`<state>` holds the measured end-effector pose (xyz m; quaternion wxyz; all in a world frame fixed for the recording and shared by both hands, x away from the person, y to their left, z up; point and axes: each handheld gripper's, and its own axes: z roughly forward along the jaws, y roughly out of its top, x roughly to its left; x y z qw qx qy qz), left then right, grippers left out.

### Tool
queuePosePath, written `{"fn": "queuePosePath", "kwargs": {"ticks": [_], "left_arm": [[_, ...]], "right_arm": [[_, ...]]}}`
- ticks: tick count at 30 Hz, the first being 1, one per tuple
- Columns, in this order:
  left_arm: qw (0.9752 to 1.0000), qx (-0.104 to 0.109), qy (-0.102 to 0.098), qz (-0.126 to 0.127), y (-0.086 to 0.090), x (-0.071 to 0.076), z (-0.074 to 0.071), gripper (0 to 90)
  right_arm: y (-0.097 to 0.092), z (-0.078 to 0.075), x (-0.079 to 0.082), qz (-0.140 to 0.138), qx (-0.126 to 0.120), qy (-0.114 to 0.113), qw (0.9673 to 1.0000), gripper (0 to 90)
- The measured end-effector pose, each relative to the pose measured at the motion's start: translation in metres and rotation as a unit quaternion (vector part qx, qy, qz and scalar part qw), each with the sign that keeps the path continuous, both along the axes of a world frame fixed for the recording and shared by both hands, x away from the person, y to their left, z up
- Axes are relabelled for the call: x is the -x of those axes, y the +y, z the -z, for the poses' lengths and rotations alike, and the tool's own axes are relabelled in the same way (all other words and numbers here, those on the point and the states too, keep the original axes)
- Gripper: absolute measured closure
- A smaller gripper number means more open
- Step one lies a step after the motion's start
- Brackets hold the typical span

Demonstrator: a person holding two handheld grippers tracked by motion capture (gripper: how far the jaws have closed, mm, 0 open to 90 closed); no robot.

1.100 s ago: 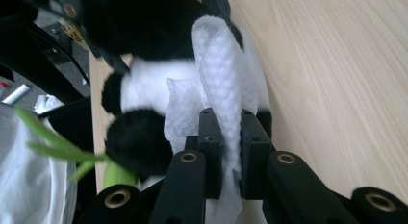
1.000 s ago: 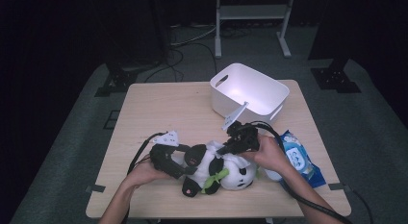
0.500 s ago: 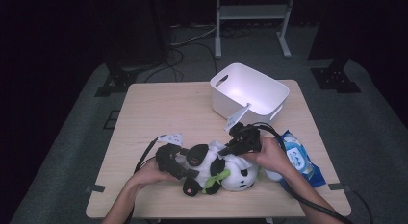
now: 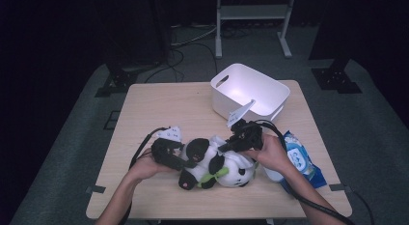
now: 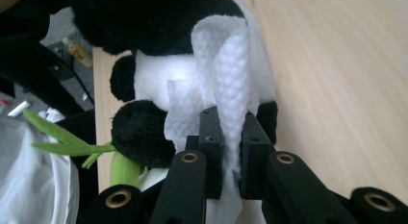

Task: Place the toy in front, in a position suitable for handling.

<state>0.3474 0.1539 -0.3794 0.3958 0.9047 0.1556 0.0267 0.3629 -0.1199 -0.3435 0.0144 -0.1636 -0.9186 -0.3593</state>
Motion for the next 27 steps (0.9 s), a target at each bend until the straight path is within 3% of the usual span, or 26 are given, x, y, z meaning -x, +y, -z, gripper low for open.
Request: {"fn": "queuePosePath", "kwargs": {"ticks": [1,2,6,11,13,16,27], "left_arm": [[0.9992,-0.032,-0.024,-0.006,-0.002,0.003,-0.017,34.6],[0.9992,-0.032,-0.024,-0.006,-0.002,0.003,-0.017,34.6],[0.9940,-0.095,-0.055,-0.002,-0.010,0.006,-0.046,34.6],[0.9905,-0.122,-0.062,0.010,-0.025,0.007,-0.053,34.3],[0.9897,-0.128,-0.063,0.015,-0.030,0.007,-0.053,33.7],[0.9886,-0.137,-0.060,0.017,-0.035,0.007,-0.051,31.9],[0.9929,-0.109,-0.047,0.001,-0.041,0.003,-0.048,25.7]], "right_arm": [[0.001,-0.007,0.000,0.004,-0.006,-0.011,0.9999,82.1],[0.001,-0.007,0.000,0.004,-0.006,-0.011,0.9999,82.1],[0.006,-0.027,0.001,0.009,-0.022,-0.035,0.9991,82.1],[0.015,-0.043,0.003,0.004,-0.039,-0.058,0.9975,82.1],[0.019,-0.052,0.005,0.001,-0.053,-0.067,0.9964,82.1],[0.021,-0.050,0.007,-0.006,-0.041,-0.066,0.9969,82.2],[-0.007,-0.027,0.006,0.010,-0.022,-0.033,0.9992,82.6]]}}
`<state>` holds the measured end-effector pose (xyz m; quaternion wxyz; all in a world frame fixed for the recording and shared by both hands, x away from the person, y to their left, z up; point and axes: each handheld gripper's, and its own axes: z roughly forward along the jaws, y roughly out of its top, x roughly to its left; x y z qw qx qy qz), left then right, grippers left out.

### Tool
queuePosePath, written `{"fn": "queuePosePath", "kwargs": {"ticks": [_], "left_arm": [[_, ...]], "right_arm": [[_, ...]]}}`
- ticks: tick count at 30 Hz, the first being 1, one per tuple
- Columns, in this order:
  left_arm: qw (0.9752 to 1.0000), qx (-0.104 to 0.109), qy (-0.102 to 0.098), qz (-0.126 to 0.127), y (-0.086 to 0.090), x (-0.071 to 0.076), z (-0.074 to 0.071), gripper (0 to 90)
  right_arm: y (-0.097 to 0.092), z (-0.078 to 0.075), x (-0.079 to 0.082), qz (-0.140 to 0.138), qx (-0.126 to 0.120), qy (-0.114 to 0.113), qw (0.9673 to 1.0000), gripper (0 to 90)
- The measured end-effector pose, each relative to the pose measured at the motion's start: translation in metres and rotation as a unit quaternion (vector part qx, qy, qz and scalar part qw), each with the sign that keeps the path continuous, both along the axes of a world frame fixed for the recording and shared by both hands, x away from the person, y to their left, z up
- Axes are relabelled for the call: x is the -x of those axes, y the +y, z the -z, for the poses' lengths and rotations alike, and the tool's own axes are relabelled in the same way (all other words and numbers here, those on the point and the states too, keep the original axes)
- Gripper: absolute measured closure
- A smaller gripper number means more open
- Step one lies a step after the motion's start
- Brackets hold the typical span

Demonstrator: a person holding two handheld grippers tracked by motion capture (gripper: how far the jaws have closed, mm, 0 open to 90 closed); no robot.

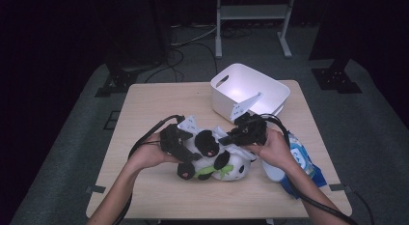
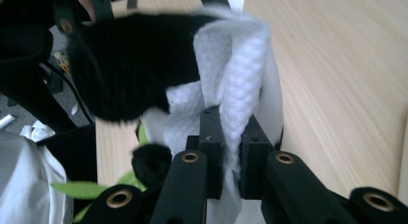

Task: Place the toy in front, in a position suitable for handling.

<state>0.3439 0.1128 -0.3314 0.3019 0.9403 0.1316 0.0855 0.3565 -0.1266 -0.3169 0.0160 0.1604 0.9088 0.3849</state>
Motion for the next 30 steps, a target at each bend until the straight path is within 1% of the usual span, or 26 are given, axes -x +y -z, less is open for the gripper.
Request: {"fn": "queuePosePath", "kwargs": {"ticks": [2,3,6,7,8,12,14,15,16,18,20,22,24,26,29,30], "left_arm": [[1.0000,0.007,0.002,-0.001,0.000,-0.001,0.000,25.2],[0.9999,0.010,0.002,-0.002,0.000,-0.001,0.001,25.1],[0.9998,0.018,0.002,0.001,0.000,-0.001,0.001,24.8],[0.9998,0.022,-0.001,0.003,-0.001,0.000,0.001,24.8],[0.9997,0.022,-0.002,0.004,-0.001,0.000,0.000,24.6],[0.9994,0.034,-0.006,0.008,-0.006,0.001,-0.001,22.5],[0.9989,0.046,-0.004,0.007,-0.006,0.002,0.000,19.9],[0.9989,0.046,-0.004,0.007,-0.006,0.002,0.000,17.7],[0.9987,0.051,-0.004,0.007,-0.006,0.002,0.000,17.7],[0.9975,0.071,0.002,0.005,-0.004,0.002,0.002,14.9],[0.9957,0.092,0.012,-0.002,-0.002,0.002,0.003,12.4],[0.9941,0.106,0.021,-0.007,0.000,0.002,0.004,10.0],[0.9928,0.115,0.029,-0.012,0.002,0.002,0.006,8.6],[0.9925,0.116,0.035,-0.017,0.003,0.000,0.007,7.6],[0.9921,0.112,0.053,-0.024,0.004,-0.003,0.012,4.3],[0.9916,0.113,0.058,-0.026,0.003,-0.004,0.016,3.8]], "right_arm": [[-0.005,0.005,0.000,0.005,0.011,0.000,0.9999,82.6],[-0.009,0.009,0.001,0.008,0.018,0.004,0.9998,82.7],[-0.018,0.022,0.001,0.022,0.046,0.014,0.9986,82.7],[-0.021,0.026,0.001,0.026,0.045,0.021,0.9984,82.7],[-0.024,0.029,0.000,0.027,0.038,0.025,0.9986,82.7],[-0.032,0.034,0.000,0.031,0.034,0.028,0.9985,83.0],[-0.036,0.036,0.001,0.033,0.033,0.034,0.9983,83.0],[-0.036,0.036,0.001,0.033,0.033,0.034,0.9983,83.0],[-0.038,0.037,0.002,0.035,0.031,0.036,0.9983,83.1],[-0.041,0.039,0.002,0.037,0.027,0.038,0.9982,83.1],[-0.044,0.041,0.002,0.039,0.026,0.040,0.9981,83.1],[-0.046,0.042,0.002,0.039,0.022,0.045,0.9980,83.1],[-0.047,0.042,0.002,0.040,0.022,0.047,0.9978,83.1],[-0.049,0.043,0.003,0.041,0.021,0.048,0.9978,83.1],[-0.051,0.043,0.003,0.044,0.026,0.047,0.9976,83.1],[-0.052,0.043,0.003,0.045,0.027,0.048,0.9975,83.1]]}}
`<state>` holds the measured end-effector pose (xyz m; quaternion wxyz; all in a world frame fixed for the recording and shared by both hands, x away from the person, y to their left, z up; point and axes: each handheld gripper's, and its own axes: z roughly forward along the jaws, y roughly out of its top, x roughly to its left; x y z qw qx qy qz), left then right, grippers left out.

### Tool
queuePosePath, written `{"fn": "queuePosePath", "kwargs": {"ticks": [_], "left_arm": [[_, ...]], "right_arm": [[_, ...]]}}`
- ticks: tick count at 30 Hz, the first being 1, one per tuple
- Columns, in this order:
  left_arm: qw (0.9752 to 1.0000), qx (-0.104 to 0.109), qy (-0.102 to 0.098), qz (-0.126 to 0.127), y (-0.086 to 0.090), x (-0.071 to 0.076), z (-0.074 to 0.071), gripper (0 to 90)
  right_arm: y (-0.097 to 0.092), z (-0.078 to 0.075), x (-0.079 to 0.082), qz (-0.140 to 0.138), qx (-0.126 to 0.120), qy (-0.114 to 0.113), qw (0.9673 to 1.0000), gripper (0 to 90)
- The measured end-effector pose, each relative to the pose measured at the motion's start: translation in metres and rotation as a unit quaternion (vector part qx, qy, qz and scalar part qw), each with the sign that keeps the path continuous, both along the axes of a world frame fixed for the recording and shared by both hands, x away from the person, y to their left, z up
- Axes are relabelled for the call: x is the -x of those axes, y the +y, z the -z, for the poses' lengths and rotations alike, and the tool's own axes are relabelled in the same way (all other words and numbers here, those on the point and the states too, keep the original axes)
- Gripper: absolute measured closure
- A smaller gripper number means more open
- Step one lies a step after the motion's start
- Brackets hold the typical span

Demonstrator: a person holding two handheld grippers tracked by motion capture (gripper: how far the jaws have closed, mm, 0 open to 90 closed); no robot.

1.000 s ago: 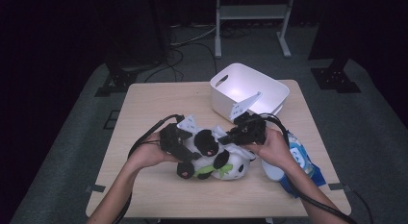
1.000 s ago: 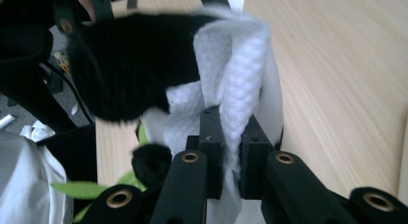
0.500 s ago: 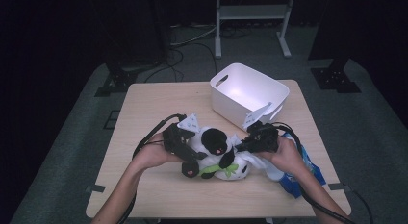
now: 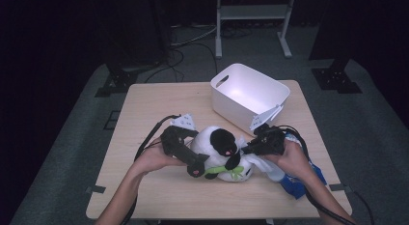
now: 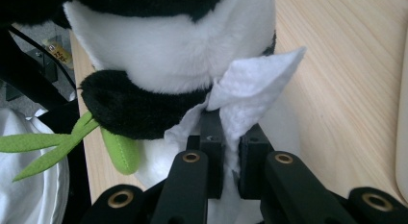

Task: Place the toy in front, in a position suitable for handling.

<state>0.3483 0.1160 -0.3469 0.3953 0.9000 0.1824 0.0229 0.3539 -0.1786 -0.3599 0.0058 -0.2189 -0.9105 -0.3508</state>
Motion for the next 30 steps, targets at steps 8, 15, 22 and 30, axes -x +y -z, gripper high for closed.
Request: {"fn": "queuePosePath", "kwargs": {"ticks": [8,15,22,30], "left_arm": [[0.9992,0.037,0.017,-0.001,0.000,-0.005,0.007,18.4],[0.9997,0.022,0.008,0.003,-0.002,-0.002,-0.001,23.8],[0.9999,-0.006,-0.007,0.008,-0.006,0.003,-0.014,24.0],[0.9987,-0.042,-0.026,0.011,-0.006,0.008,-0.030,24.1]], "right_arm": [[-0.007,-0.002,-0.001,0.004,-0.014,0.003,0.9999,82.9],[-0.006,-0.034,0.000,0.004,-0.033,-0.028,0.9991,82.9],[0.012,-0.072,0.003,-0.017,-0.048,-0.067,0.9965,82.8],[0.041,-0.100,0.006,-0.049,-0.055,-0.090,0.9932,82.5]]}}
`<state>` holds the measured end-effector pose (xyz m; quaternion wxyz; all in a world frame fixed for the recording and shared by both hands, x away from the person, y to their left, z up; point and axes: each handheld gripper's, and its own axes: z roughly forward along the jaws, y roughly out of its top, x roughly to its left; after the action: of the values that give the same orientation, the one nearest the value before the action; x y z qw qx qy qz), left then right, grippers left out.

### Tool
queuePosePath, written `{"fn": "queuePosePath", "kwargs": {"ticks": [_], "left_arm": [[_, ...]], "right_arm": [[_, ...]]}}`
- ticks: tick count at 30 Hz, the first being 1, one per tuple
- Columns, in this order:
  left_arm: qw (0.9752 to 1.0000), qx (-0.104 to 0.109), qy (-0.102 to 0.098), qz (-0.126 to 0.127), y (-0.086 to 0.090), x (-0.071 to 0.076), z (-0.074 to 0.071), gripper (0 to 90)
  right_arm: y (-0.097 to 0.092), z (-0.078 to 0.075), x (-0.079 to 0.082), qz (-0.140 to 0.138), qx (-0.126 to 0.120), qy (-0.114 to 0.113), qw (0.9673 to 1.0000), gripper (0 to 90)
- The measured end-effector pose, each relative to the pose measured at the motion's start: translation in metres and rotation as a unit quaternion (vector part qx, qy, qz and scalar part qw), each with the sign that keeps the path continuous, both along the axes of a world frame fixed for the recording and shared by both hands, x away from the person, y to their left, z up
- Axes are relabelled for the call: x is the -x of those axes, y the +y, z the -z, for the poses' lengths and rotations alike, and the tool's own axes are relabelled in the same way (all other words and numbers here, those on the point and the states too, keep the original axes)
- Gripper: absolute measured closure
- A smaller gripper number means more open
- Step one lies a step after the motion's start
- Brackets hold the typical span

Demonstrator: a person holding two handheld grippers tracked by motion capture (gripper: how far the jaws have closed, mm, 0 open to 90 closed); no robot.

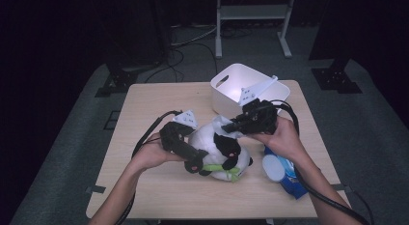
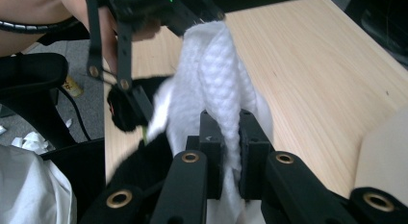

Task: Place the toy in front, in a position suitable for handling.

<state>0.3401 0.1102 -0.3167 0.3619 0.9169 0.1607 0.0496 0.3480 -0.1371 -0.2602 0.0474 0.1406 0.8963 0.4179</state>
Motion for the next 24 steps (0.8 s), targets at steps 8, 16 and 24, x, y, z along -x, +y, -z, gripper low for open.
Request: {"fn": "queuePosePath", "kwargs": {"ticks": [8,16,24], "left_arm": [[1.0000,0.005,-0.002,0.001,-0.009,0.000,0.006,21.4],[0.9978,0.063,0.019,-0.007,-0.010,-0.003,0.010,11.5],[0.9961,0.081,0.033,-0.010,-0.016,-0.004,0.012,9.8]], "right_arm": [[0.023,0.010,0.001,-0.018,0.026,0.007,0.9995,82.7],[0.001,0.022,0.000,0.000,0.012,0.021,0.9997,83.3],[-0.013,0.022,0.003,0.006,0.022,0.021,0.9995,83.3]]}}
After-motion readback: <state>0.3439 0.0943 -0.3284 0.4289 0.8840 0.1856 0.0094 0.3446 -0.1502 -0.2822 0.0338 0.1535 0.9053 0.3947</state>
